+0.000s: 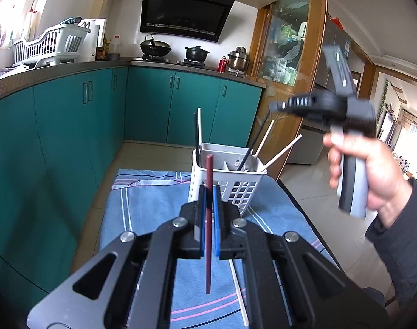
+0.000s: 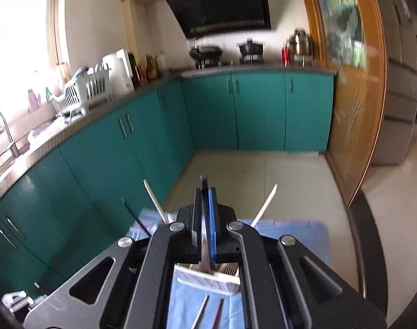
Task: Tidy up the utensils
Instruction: 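Carry the dark chopstick over the caddy and release it with the right tool, then lower the red-brown chopstick into the white caddy and open the left tool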
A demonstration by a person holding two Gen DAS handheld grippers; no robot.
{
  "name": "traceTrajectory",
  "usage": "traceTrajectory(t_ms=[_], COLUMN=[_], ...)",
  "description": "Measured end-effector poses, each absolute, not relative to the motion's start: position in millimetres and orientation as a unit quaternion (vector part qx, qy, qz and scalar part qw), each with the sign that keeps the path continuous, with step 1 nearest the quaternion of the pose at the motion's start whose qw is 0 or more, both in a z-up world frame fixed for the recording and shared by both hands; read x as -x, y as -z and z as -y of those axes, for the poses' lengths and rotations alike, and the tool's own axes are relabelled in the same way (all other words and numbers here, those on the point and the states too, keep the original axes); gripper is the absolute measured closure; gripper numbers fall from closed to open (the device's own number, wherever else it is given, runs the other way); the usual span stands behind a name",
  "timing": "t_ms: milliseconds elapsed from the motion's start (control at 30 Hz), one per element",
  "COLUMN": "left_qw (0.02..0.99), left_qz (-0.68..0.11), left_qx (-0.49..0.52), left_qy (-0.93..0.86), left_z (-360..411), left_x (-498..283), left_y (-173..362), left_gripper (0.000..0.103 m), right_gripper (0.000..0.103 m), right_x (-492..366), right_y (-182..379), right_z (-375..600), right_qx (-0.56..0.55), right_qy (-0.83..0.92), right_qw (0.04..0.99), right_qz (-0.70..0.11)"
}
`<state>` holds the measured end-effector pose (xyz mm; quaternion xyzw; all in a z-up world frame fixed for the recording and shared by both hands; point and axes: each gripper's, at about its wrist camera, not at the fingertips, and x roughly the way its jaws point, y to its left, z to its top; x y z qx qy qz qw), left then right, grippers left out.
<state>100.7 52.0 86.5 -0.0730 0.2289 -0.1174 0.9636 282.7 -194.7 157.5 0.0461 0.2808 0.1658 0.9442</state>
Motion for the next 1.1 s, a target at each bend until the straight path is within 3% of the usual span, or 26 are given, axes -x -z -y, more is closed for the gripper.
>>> traceTrajectory(t_ms=[33, 67, 100, 167, 267, 300, 367, 500, 567, 633, 733, 833, 1100], left_qw=[0.964, 0.964, 0.964, 0.964, 0.965, 0.965, 0.966, 0.967, 0.968, 0.967, 0.97, 0.972, 0.983], left_qz=[-0.229, -0.229, -0.23, -0.23, -0.227, -0.227, -0.227, -0.225, -0.225, -0.223, -0.216, -0.209, -0.161], left_qx=[0.074, 0.074, 0.073, 0.075, 0.072, 0.07, 0.07, 0.067, 0.06, 0.061, 0.054, 0.045, 0.0], left_qy=[0.116, 0.114, 0.113, 0.113, 0.109, 0.107, 0.104, 0.099, 0.098, 0.104, 0.101, 0.095, 0.09], left_z=[-51.7, -51.6, -51.1, -49.9, -47.5, -46.3, -44.7, -38.4, -33.2, -29.3, -18.5, -11.2, 22.0], left_x=[-101.1, -101.2, -101.4, -101.7, -101.4, -101.6, -101.9, -101.5, -100.2, -99.6, -103.5, -115.2, -164.7], left_y=[-86.4, -85.9, -85.6, -85.9, -84.8, -84.5, -83.3, -83.0, -85.0, -89.6, -106.6, -131.9, -234.9], left_gripper=[0.099, 0.099, 0.099, 0.099, 0.099, 0.099, 0.099, 0.099, 0.099, 0.099, 0.099, 0.099, 0.099], right_gripper=[0.094, 0.08, 0.056, 0.037, 0.024, 0.013, 0.003, 0.003, 0.003, 0.003, 0.003, 0.003, 0.003], right_x=[-282.4, -278.4, -273.0, -252.7, -204.6, -182.2, -134.6, -80.2, -78.8, -102.4, -118.8, -135.6, -134.9], right_y=[-151.1, -147.0, -144.4, -146.0, -146.7, -142.8, -121.5, -49.9, -22.6, -16.4, -0.5, 12.8, 18.4], right_z=[194.6, 194.0, 197.0, 210.5, 241.6, 255.5, 283.7, 317.6, 327.5, 330.6, 327.5, 326.7, 312.4], right_qx=[-0.043, -0.042, -0.043, -0.054, -0.071, -0.085, -0.121, -0.135, -0.146, -0.181, -0.147, -0.19, -0.161], right_qy=[-0.166, -0.167, -0.168, -0.162, -0.149, -0.141, -0.113, -0.085, -0.061, -0.118, -0.101, -0.131, -0.155], right_qw=[0.943, 0.943, 0.943, 0.952, 0.97, 0.976, 0.984, 0.986, 0.984, 0.964, 0.964, 0.94, 0.934], right_qz=[-0.286, -0.286, -0.285, -0.253, -0.177, -0.14, -0.069, -0.046, -0.084, -0.157, -0.197, -0.253, -0.278])
